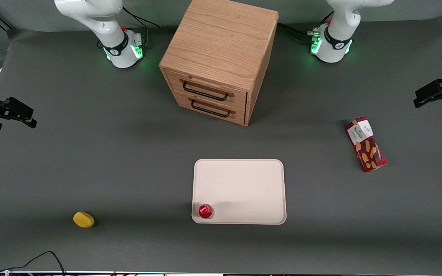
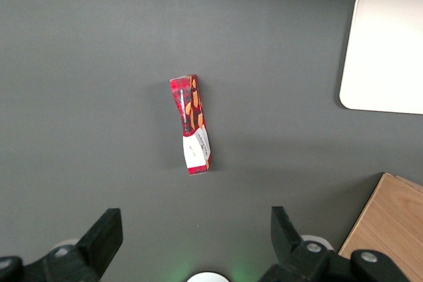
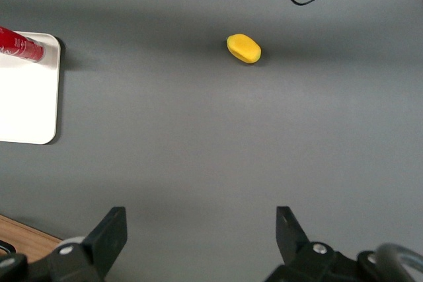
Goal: Place red cookie box on tray
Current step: 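Lower the open left gripper over the red plaid shortbread box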
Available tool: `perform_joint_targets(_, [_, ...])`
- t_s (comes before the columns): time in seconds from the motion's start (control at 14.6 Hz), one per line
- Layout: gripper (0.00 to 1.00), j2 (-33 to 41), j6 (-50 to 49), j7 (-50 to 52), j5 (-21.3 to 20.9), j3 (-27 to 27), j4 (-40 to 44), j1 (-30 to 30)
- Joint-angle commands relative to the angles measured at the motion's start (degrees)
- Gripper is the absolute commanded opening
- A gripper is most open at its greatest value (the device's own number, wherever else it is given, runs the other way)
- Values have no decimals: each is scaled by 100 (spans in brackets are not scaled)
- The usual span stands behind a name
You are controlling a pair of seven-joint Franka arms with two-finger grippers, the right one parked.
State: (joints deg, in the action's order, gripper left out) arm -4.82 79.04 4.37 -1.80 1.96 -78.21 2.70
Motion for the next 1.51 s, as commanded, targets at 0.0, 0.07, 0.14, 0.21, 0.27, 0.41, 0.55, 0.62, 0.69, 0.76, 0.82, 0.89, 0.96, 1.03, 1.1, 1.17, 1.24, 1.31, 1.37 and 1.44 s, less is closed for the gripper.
perform_joint_targets(0.0, [100,-72,-274,20,-48,103,167,125])
perform_joint_targets(0.07, [100,-115,-266,-32,-40,103,192,126])
perform_joint_targets(0.14, [100,-150,-249,-41,-40,103,184,126])
perform_joint_targets(0.21, [100,-264,-214,-50,-40,94,184,160])
perform_joint_targets(0.27, [100,-387,-170,-59,-31,94,166,169])
perform_joint_targets(0.41, [100,-546,-47,-59,39,94,1,117])
perform_joint_targets(0.55, [100,-494,312,-59,39,112,-517,64])
perform_joint_targets(0.62, [100,-467,523,-59,48,112,-789,3])
perform_joint_targets(0.69, [100,-441,803,-59,48,112,-1035,-32])
perform_joint_targets(0.76, [100,-441,1093,-68,74,121,-1264,-76])
perform_joint_targets(0.82, [100,-449,1401,-68,135,112,-1536,-164])
perform_joint_targets(0.89, [100,-450,1726,-68,214,121,-1800,-182])
perform_joint_targets(0.96, [100,-450,2086,-68,224,121,-2090,-191])
perform_joint_targets(1.03, [100,-450,2376,-68,241,121,-2345,-200])
perform_joint_targets(1.1, [100,-450,2614,-68,285,121,-2548,-269])
perform_joint_targets(1.17, [100,-450,2904,-94,364,121,-2802,-348])
perform_joint_targets(1.24, [100,-432,3263,-155,417,121,-3092,-358])
perform_joint_targets(1.31, [100,-432,3598,-208,443,121,-3364,-393])
perform_joint_targets(1.37, [100,-449,3871,-339,513,121,-3585,-471])
perform_joint_targets(1.44, [100,-458,4134,-471,636,121,-3796,-559])
